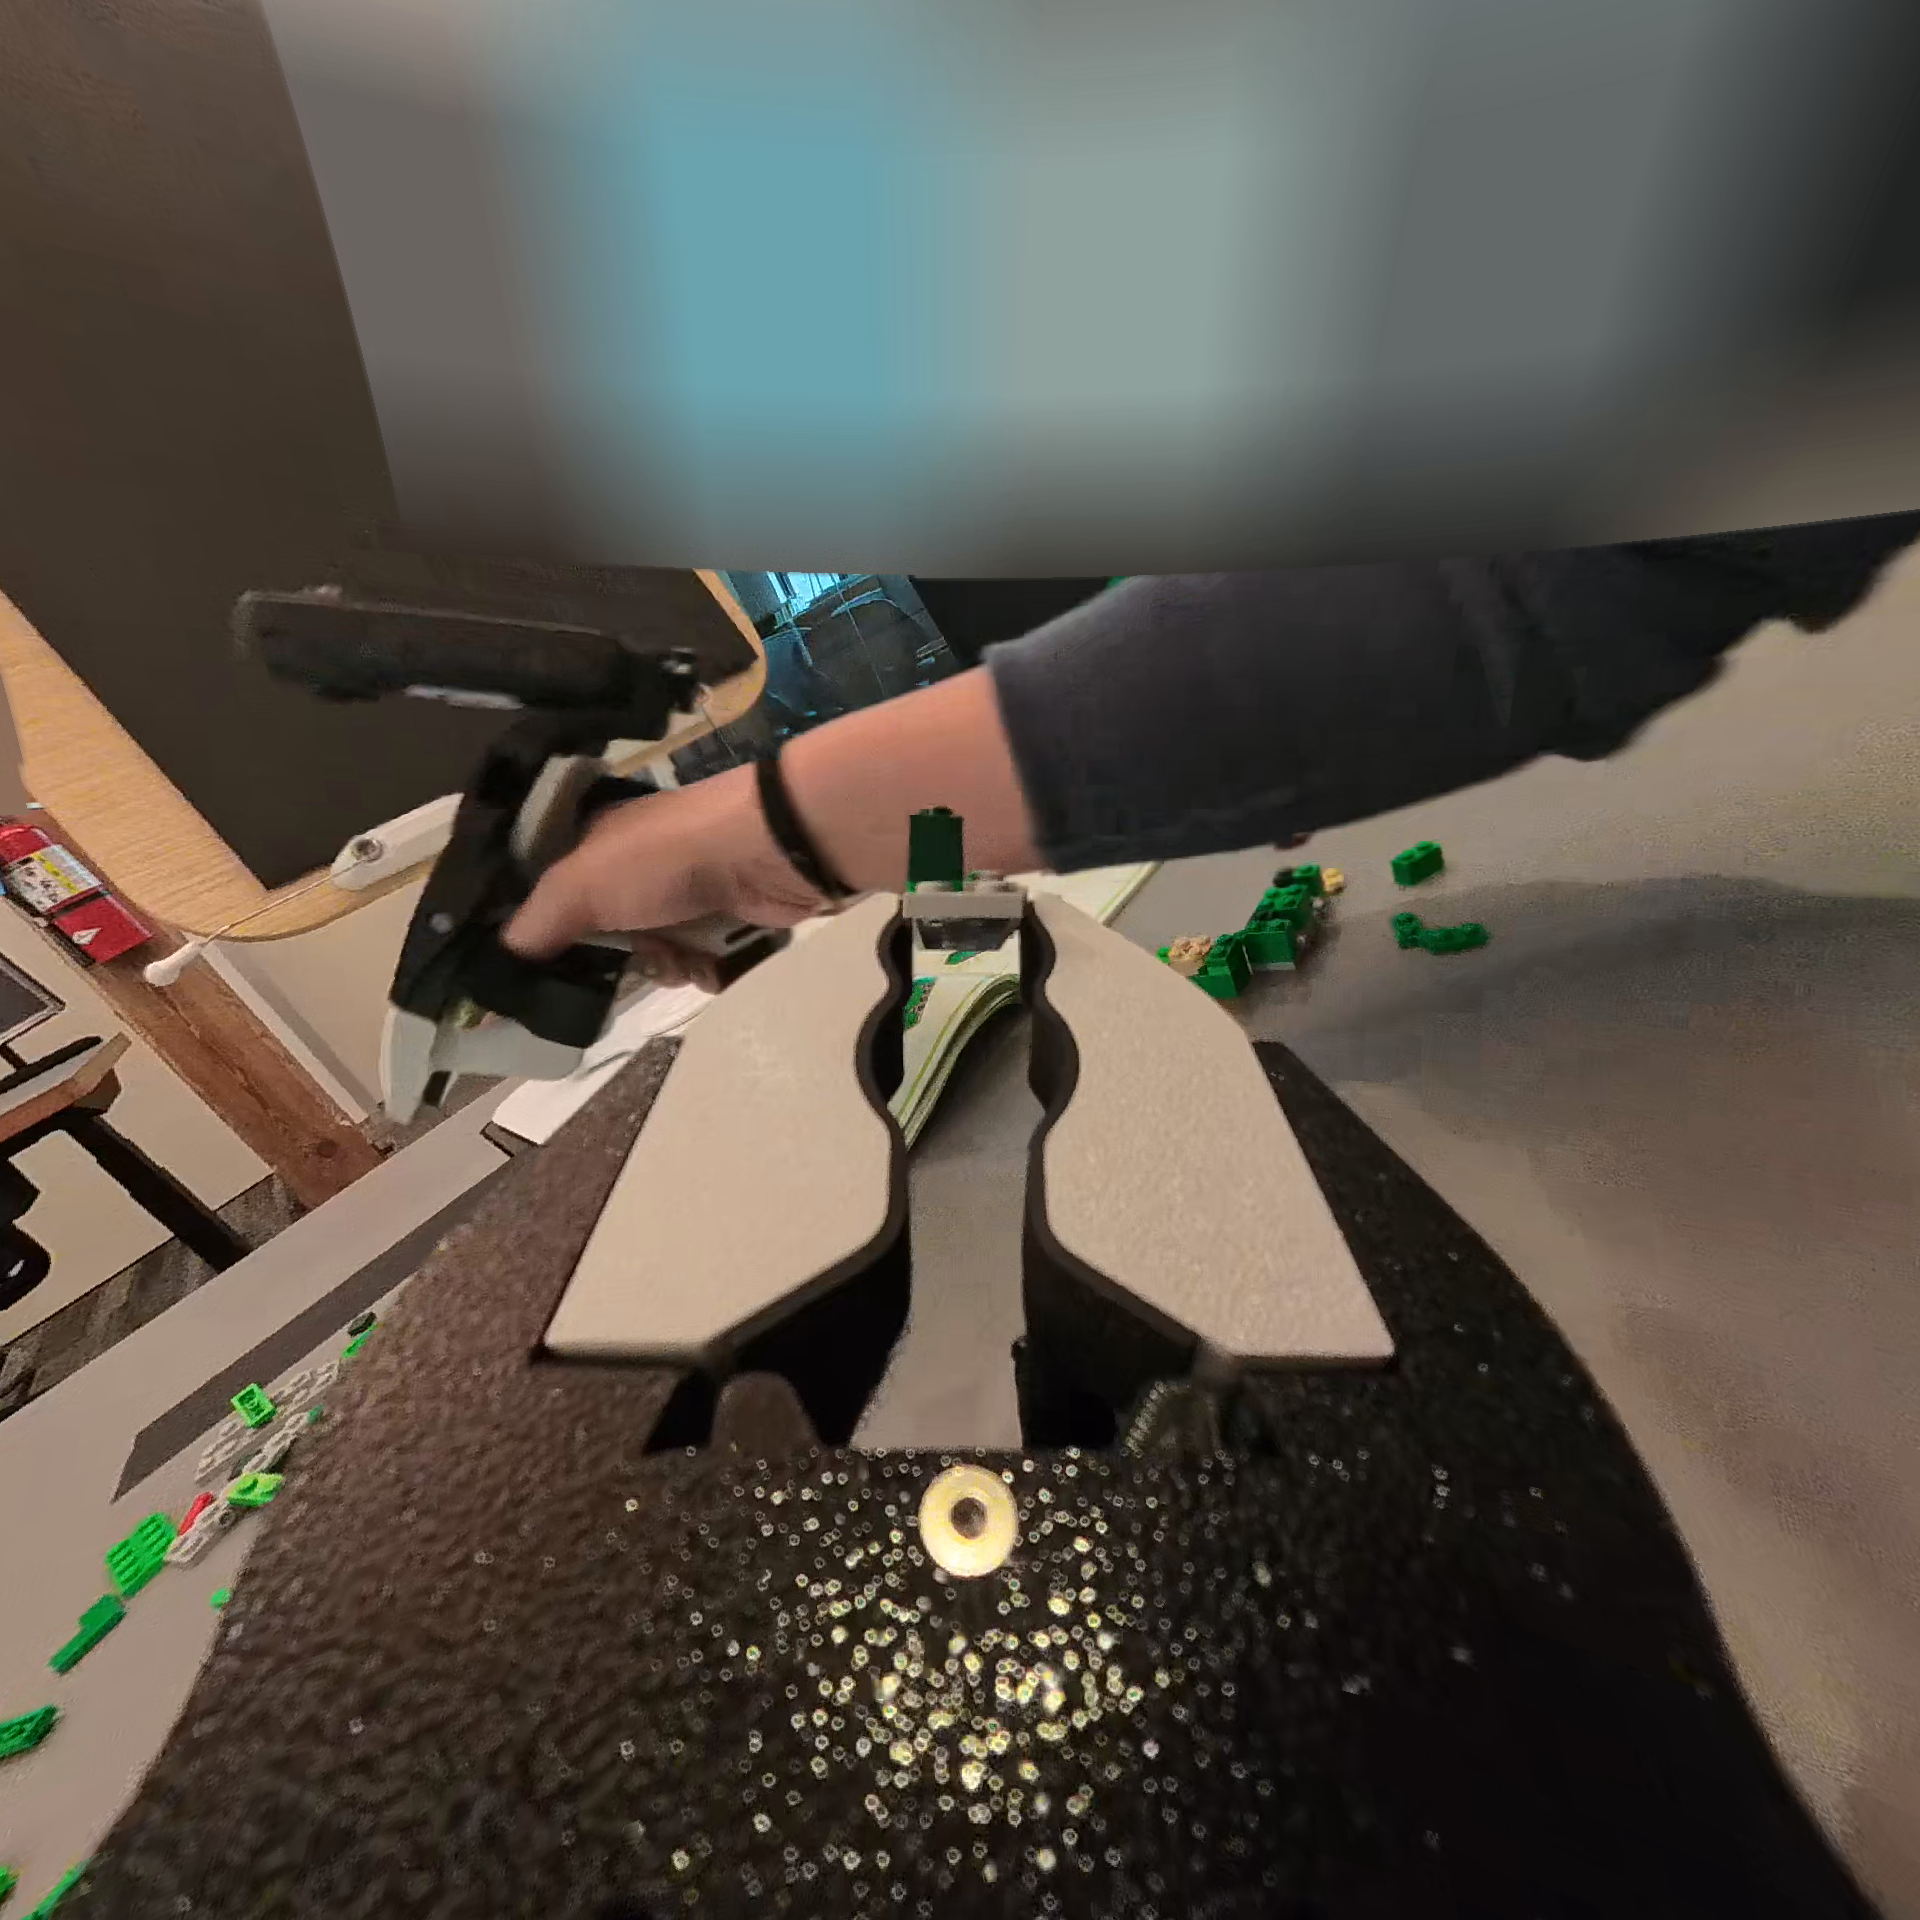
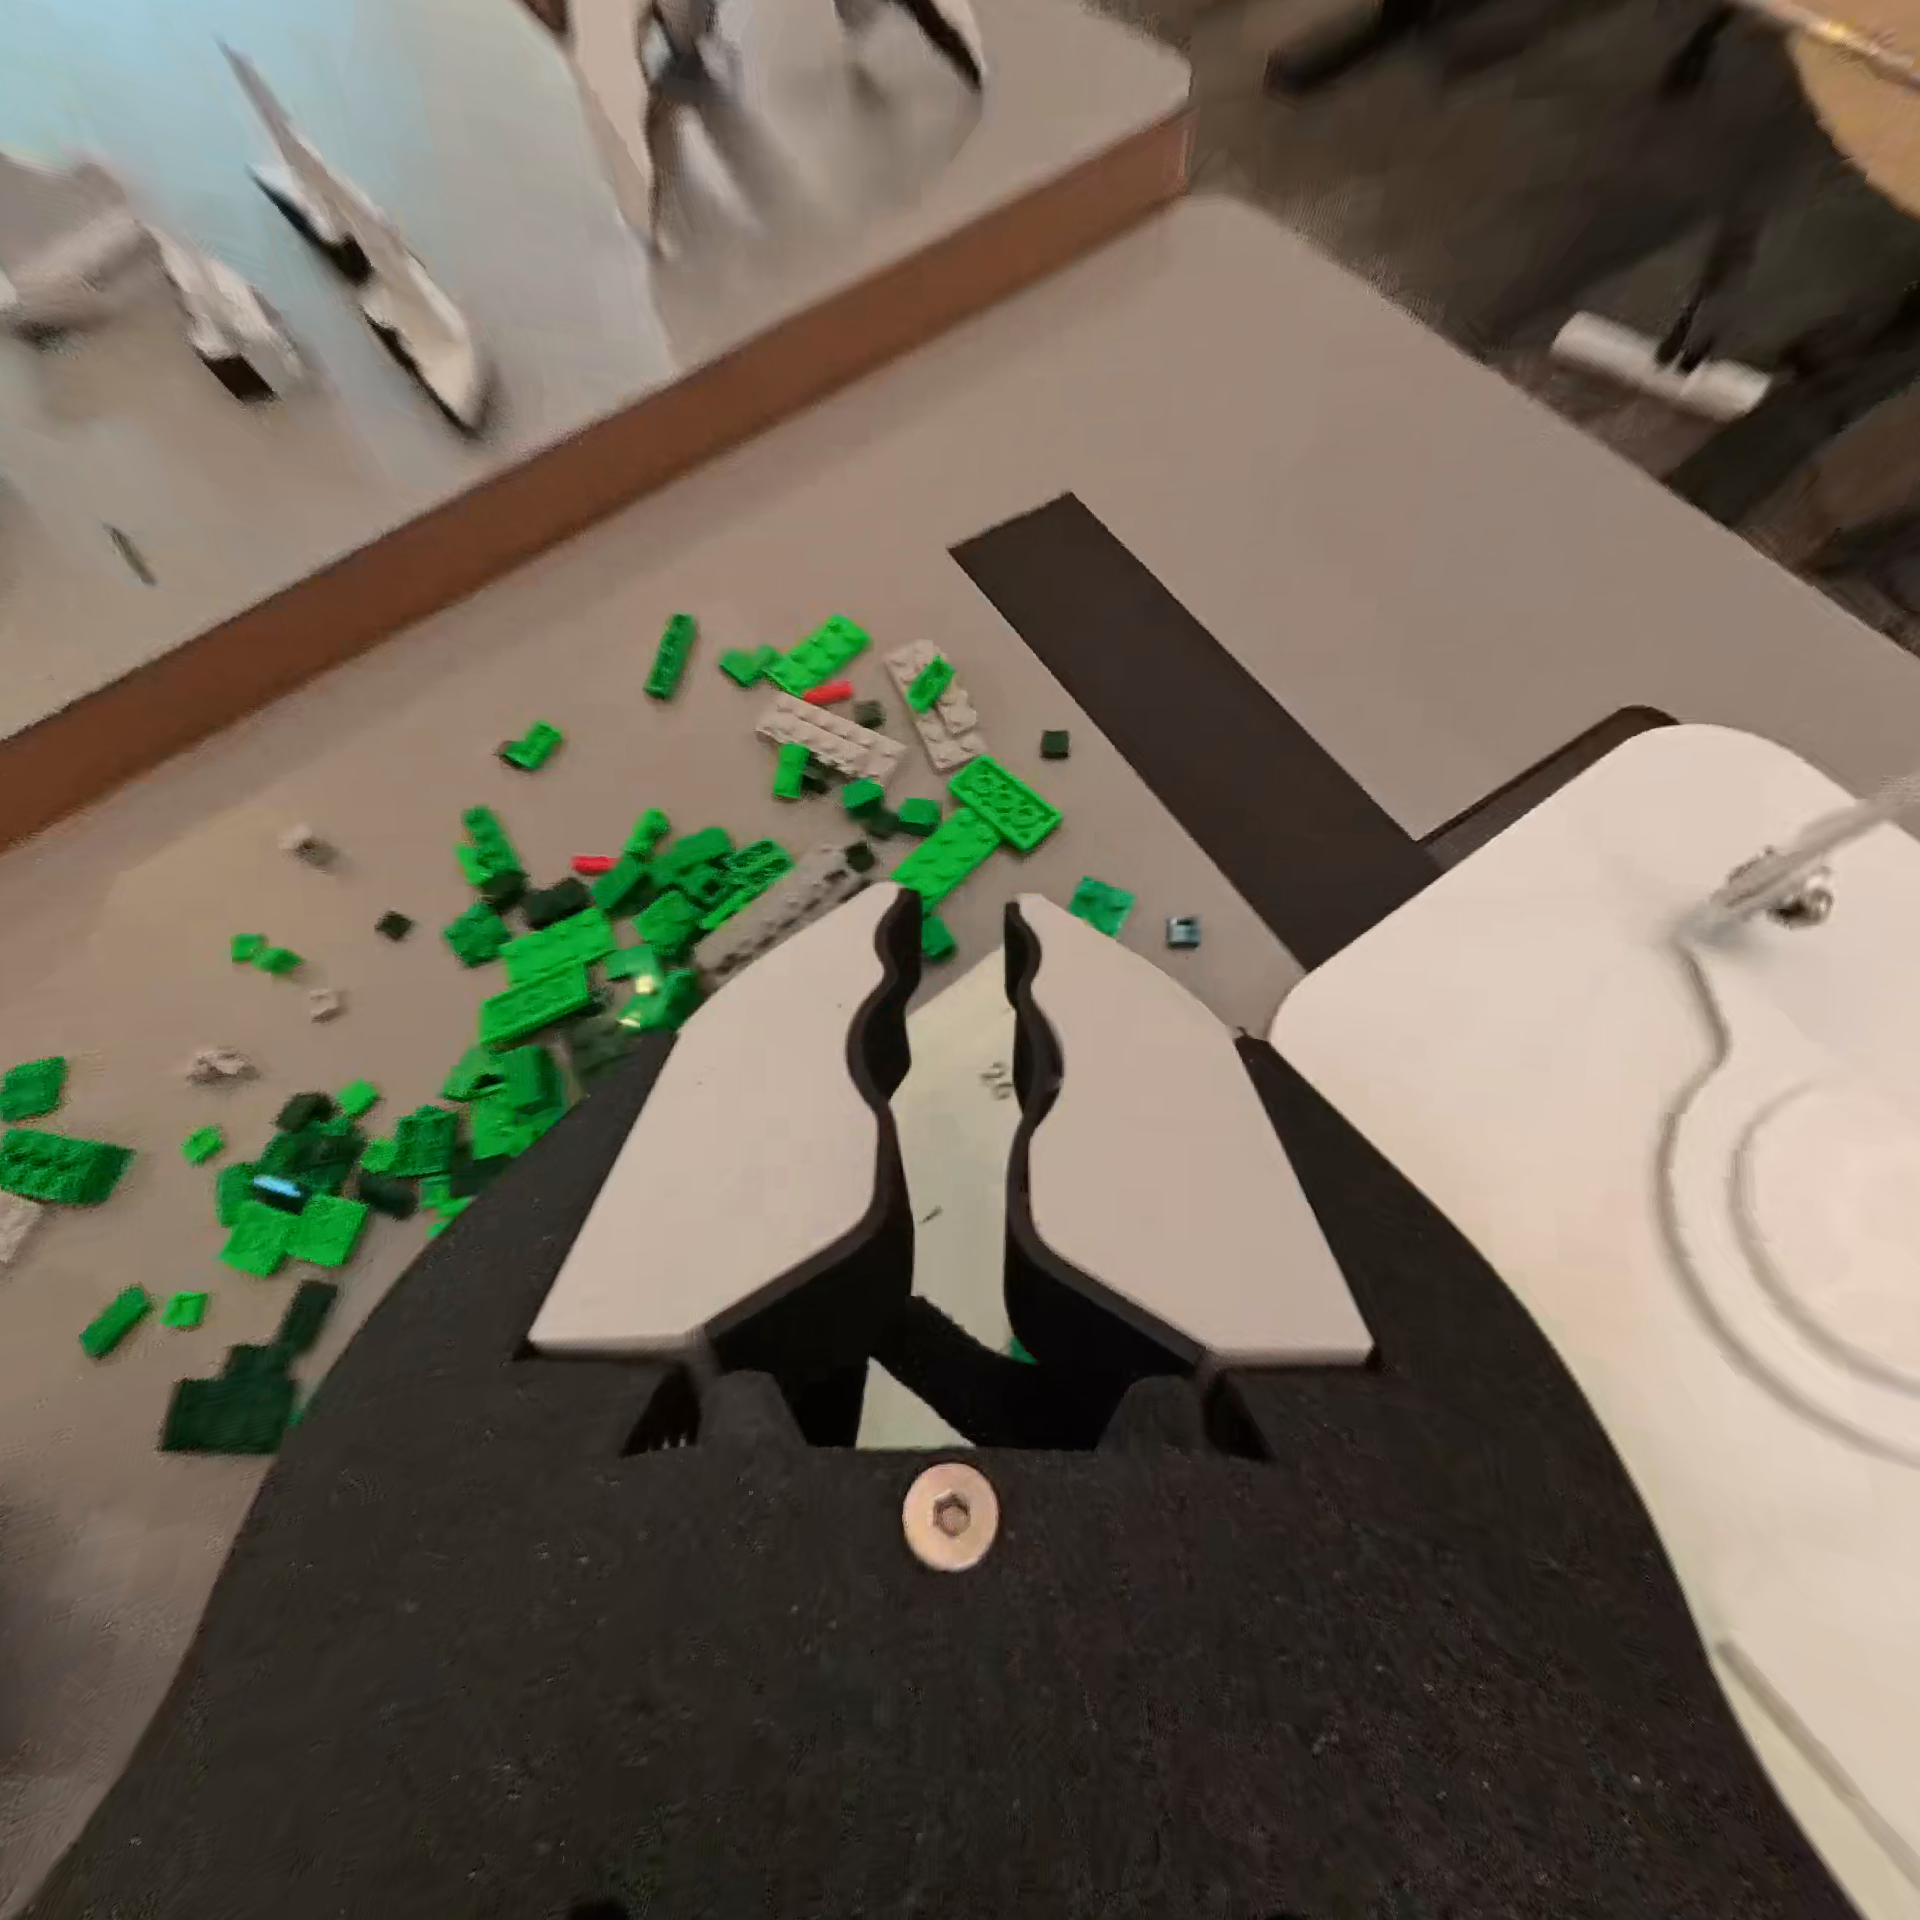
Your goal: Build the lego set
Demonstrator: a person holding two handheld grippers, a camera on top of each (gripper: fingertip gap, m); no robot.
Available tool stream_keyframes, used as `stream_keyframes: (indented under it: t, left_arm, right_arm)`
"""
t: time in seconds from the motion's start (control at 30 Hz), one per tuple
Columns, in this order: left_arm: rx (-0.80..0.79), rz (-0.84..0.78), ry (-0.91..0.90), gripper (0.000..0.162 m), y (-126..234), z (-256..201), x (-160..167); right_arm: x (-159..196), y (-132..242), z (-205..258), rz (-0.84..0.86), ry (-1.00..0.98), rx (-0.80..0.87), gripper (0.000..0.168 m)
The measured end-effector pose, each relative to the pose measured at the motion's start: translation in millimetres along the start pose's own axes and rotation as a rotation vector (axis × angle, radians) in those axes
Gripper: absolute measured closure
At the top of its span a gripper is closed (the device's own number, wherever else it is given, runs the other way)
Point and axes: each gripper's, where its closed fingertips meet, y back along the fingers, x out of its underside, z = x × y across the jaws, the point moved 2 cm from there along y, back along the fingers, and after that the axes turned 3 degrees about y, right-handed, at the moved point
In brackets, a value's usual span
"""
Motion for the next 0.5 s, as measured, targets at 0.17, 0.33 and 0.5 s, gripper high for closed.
stream_keyframes:
  t: [0.17,0.33,0.5]
  left_arm:
    - [-0.012,-0.010,0.018,0.143,1.1,3.2,-1.0]
    - [-0.005,-0.008,0.008,0.143,0.7,1.6,-1.4]
    - [-0.007,-0.005,0.006,0.143,0.9,1.8,-1.2]
  right_arm:
    - [2.9,-33.4,-21.3,0.242,0.219,0.035,0.157]
    - [9.2,-54.1,-4.0,0.328,0.345,-0.064,0.159]
    - [15.8,-62.4,7.2,0.395,0.438,-0.050,0.162]
